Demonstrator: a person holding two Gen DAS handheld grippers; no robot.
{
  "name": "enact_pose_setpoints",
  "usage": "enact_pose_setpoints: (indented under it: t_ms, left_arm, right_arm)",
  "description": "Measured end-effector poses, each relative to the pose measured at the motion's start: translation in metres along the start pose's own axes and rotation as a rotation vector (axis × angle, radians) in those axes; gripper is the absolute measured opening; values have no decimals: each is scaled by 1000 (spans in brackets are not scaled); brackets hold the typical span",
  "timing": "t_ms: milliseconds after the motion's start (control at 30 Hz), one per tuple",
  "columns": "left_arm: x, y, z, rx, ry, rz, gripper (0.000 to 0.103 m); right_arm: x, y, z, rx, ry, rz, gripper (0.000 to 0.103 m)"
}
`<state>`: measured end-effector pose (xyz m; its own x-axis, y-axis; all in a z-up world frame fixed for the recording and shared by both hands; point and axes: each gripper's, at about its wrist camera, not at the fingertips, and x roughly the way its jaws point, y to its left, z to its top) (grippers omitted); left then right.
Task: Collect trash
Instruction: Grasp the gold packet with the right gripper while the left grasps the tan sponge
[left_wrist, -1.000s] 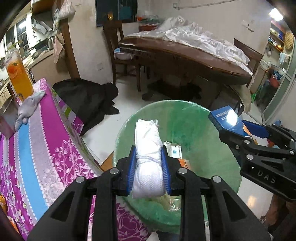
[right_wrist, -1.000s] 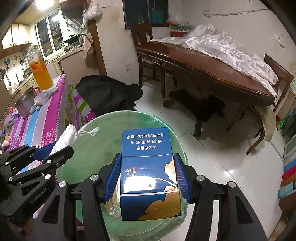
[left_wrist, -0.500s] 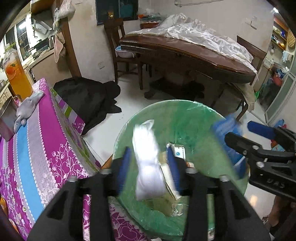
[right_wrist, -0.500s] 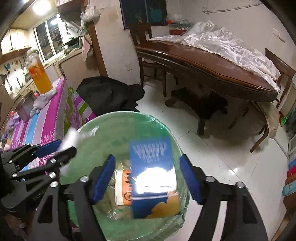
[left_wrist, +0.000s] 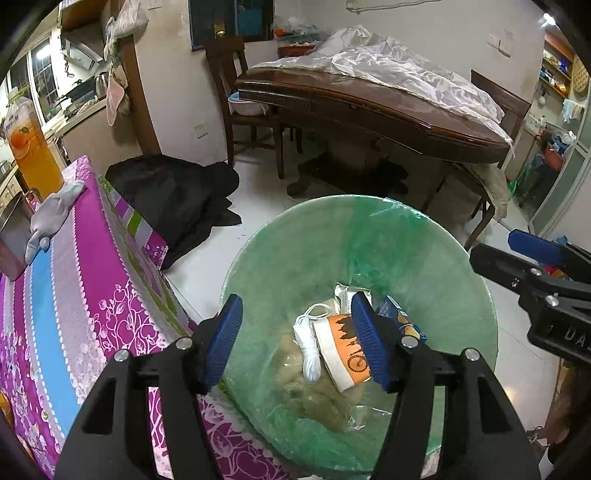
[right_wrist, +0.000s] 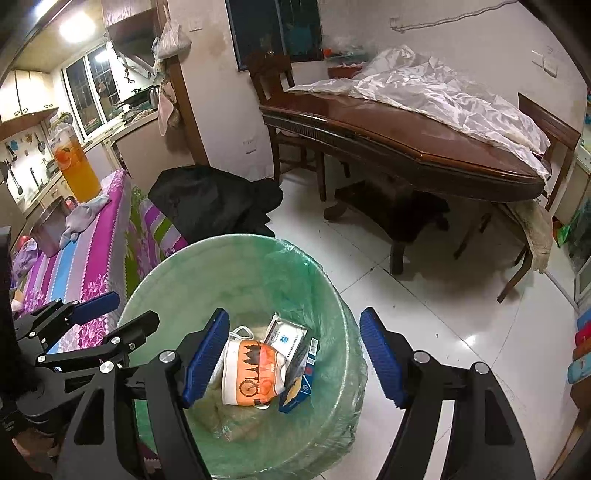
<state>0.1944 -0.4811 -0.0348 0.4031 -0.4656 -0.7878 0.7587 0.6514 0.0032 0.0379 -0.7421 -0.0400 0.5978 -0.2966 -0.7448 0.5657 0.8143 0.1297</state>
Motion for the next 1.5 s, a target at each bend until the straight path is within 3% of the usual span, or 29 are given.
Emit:
enact_pose_setpoints:
  t_ms: [133, 300, 500, 800, 933, 1033, 1267, 1467, 1500]
  left_arm:
    - [-9, 9, -5, -7, -9, 14, 58]
    - [-33, 45, -23, -46, -28, 56, 59]
    - [-95, 141, -67, -164, -83, 181, 65]
    - [-190, 328, -161, -444, -105, 476, 70]
    - [-223, 416, -217, -641, -88, 619, 72]
    - [-234, 456, -248, -746, -96, 703, 81]
    - [-207, 473, -255, -758, -75, 637, 89]
    - [-187, 492, -260, -765, -28, 687, 88]
    - [-186, 496, -262, -791, -15, 680, 82]
  right_arm:
    - [-26, 8, -2, -8, -90, 16, 75]
    - [-62, 32, -9, -10, -216, 92, 86]
    - [-84, 93, -17, -63, -266, 244, 89]
    - [-73, 202, -34, -208, -177, 419, 90]
    - [-67, 245, -46, -258, -138, 467, 92]
    - [-63, 273, -54, -289, -112, 496, 92]
    - [-46, 354, -74, -396, -29, 572, 94]
    - [-37, 422, -90, -471, 46, 669, 94]
    - [-35, 435, -92, -483, 57, 687, 94]
